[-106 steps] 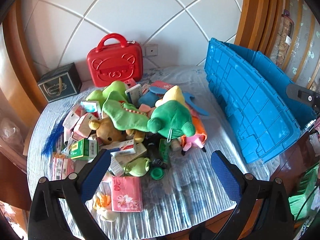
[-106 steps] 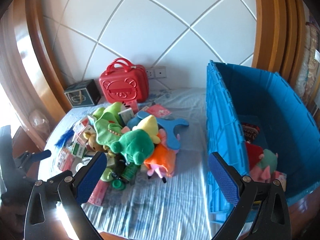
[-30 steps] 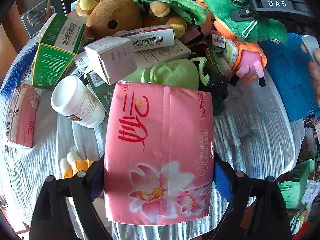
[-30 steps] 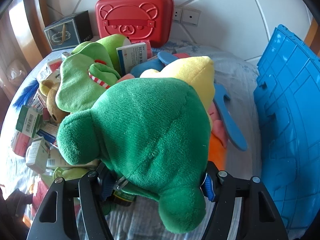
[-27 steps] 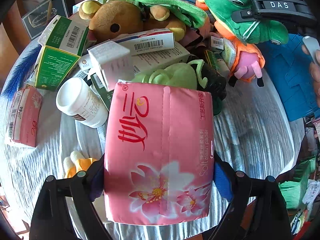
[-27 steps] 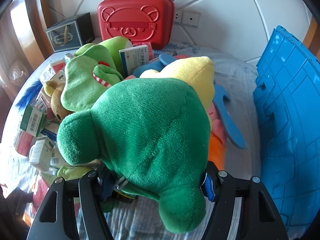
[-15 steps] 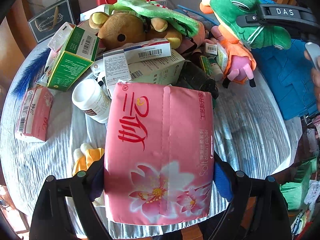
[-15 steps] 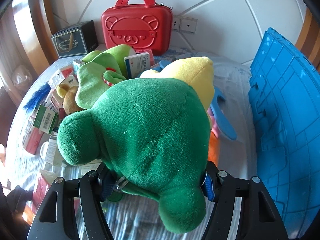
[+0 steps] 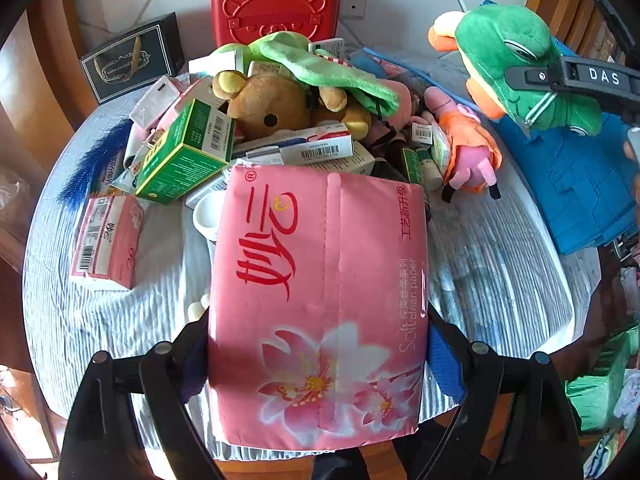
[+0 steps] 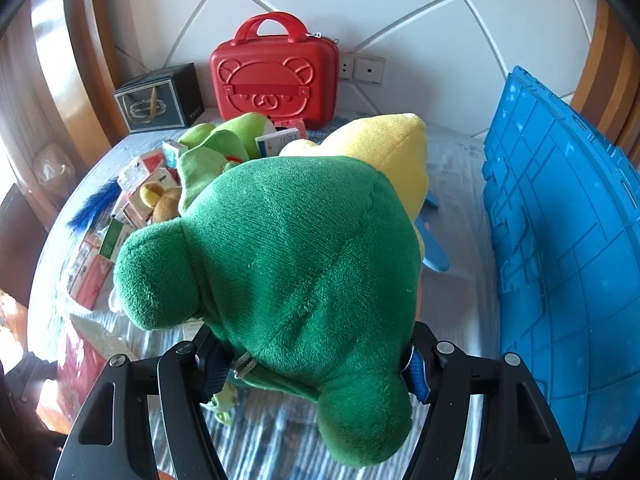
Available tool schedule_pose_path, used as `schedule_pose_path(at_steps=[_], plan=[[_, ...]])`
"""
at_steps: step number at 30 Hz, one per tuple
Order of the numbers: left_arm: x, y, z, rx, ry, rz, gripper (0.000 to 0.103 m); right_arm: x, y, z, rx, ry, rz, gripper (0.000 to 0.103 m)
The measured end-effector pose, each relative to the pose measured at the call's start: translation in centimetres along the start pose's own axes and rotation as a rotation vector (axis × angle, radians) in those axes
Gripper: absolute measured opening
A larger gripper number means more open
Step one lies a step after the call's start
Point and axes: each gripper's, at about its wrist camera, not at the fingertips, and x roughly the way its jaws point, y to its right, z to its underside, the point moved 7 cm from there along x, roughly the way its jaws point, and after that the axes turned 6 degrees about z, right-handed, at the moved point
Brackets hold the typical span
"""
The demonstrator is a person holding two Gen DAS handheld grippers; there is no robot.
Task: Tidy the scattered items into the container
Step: 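Lift the tissue pack and frog plush and carry both over the blue crate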
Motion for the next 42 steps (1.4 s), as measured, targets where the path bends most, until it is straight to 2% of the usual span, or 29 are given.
schedule_pose_path(at_steps=[22,32,42], plan=[[-10.3,2.2,-8.6,0.003,0.178,-0.056,0.089,-11.4,2.7,-0.5,0.013,0.121,-0.094,0.069],[-15.0,5.5,-12.6,0.042,0.279,-0.069,0.089,-15.6,5.5,-0.4,0.015,0.177,-0.118,0.069],[-18.0,10.4,-15.2,0.081,0.339,-0.073,0.089,-20.5,9.5,-1.7,0.031,0.265,-0.146,0.069]])
